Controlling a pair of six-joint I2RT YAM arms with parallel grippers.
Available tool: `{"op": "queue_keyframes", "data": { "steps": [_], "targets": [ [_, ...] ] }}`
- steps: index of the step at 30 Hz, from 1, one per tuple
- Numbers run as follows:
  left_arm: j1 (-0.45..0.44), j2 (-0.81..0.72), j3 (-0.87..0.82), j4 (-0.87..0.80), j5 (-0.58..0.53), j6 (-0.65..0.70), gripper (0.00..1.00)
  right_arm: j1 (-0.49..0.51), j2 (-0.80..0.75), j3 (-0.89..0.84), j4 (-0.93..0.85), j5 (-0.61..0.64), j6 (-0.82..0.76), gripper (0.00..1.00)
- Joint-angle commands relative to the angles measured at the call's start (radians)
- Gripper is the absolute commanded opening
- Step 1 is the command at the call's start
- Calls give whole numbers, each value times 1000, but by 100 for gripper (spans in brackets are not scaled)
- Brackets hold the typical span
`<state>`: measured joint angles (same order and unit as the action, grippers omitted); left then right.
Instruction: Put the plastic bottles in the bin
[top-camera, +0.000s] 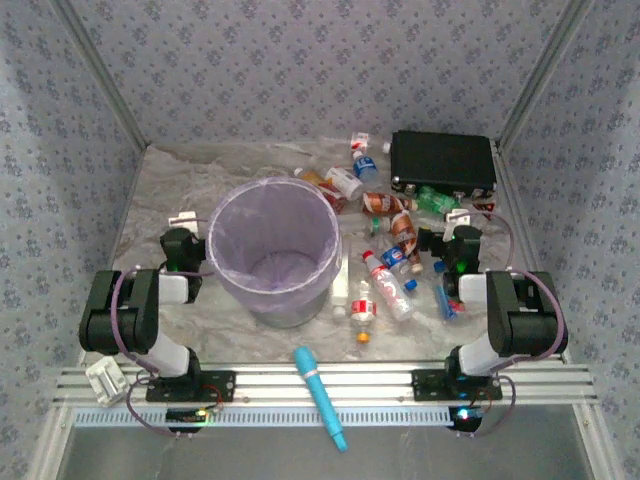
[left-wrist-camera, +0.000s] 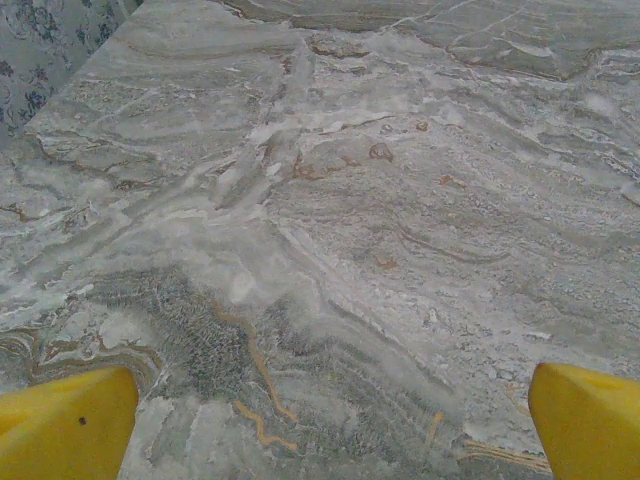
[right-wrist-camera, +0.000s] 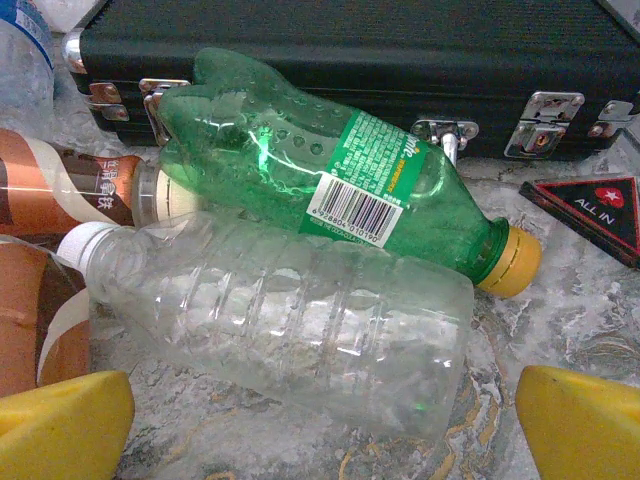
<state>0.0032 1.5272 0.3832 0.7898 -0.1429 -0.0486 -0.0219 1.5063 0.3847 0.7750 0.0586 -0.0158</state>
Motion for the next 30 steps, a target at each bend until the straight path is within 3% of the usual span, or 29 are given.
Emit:
{"op": "queue_keyframes", "data": {
  "steps": [1, 30],
  "targets": [
    [-7, 7, 23, 40, -4, 10, 100, -7, 11, 20, 0, -15, -11, 100],
    [5, -14, 42, -18, 12, -4, 100, -28, 9, 19, -4, -55, 0, 100]
  ]
}}
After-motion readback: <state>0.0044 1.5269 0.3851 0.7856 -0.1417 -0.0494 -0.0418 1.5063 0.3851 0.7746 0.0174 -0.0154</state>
